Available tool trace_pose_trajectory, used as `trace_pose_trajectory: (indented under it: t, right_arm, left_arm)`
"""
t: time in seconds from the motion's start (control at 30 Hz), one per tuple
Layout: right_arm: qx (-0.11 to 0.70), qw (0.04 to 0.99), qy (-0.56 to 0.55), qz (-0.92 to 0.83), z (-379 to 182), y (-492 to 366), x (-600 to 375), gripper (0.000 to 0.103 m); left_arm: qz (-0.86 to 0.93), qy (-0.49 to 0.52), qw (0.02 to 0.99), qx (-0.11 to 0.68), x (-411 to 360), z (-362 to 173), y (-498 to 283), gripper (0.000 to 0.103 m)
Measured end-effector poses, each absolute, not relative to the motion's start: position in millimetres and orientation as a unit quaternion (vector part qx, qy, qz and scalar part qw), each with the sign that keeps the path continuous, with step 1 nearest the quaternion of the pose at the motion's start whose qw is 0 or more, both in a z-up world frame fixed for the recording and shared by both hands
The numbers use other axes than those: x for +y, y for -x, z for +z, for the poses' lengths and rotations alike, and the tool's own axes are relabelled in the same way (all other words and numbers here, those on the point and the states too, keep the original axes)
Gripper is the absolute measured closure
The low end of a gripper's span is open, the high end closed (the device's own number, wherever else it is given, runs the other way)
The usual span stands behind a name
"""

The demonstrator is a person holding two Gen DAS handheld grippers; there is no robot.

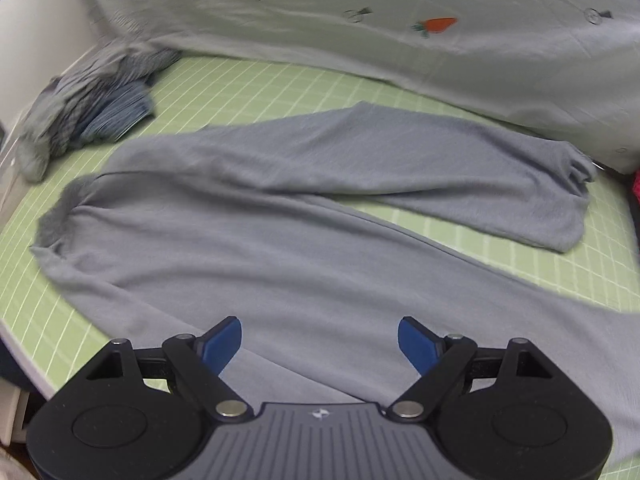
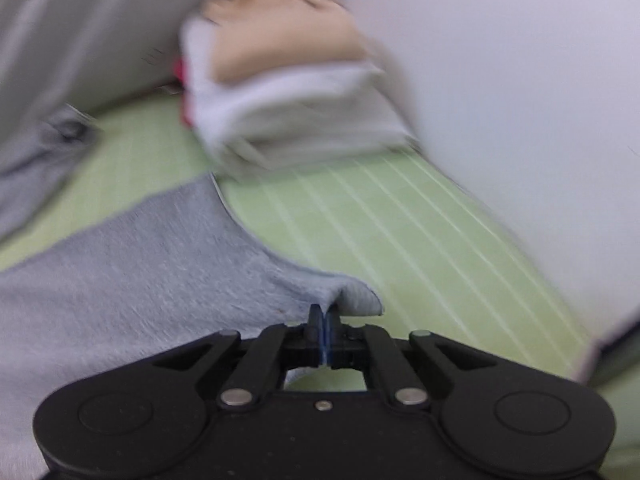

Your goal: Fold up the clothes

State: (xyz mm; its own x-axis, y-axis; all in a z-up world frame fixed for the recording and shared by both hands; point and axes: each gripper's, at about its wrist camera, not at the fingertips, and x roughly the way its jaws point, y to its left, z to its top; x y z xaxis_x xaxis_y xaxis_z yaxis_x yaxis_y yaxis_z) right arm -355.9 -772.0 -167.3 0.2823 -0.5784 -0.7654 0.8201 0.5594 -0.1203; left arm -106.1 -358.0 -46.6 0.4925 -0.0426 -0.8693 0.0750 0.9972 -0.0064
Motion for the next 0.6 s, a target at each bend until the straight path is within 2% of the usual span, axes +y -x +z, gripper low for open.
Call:
trace_pose_trajectory:
  t: [0.1, 0.13, 0.17, 0.2, 0.23, 0.27, 0.4, 0.6]
  right_arm:
    - [0.424, 0.762, -0.161, -0.462, -175, 374, -769, 0.100]
    - [0.423, 0.761, -0.158, -0.467, -173, 375, -765, 0.095]
    - [0.422, 0.760, -0.152, -0.471, -170, 373, -760, 0.075]
    - [0.419, 0.759, -0.146, -0.475, -167, 371, -755, 0.061]
    - [0.415, 0.762, -0.139, -0.478, -164, 366, -749, 0.036]
    - [0.412, 0.764, -0.134, -0.478, -162, 361, -741, 0.025]
    - [0.416, 0.782, -0.135, -0.445, -159, 329, -691, 0.016]
    - [0.421, 0.806, -0.135, -0.395, -153, 282, -617, 0.011]
  left_arm:
    - [-0.023, -0.005, 0.863, 0.504, -338, -45, 107, 0.017]
    - [-0.021, -0.003, 0.864, 0.503, -330, -44, 107, 0.017]
    - [-0.019, 0.000, 0.865, 0.502, -323, -44, 106, 0.017]
    - [-0.016, 0.003, 0.865, 0.502, -316, -44, 106, 0.017]
    - [-0.014, 0.007, 0.865, 0.502, -309, -44, 104, 0.017]
    - [-0.012, 0.011, 0.863, 0.504, -301, -45, 103, 0.017]
    - [-0.010, 0.021, 0.857, 0.515, -273, -48, 93, 0.017]
    - [-0.019, 0.007, 0.851, 0.524, -225, -55, 71, 0.014]
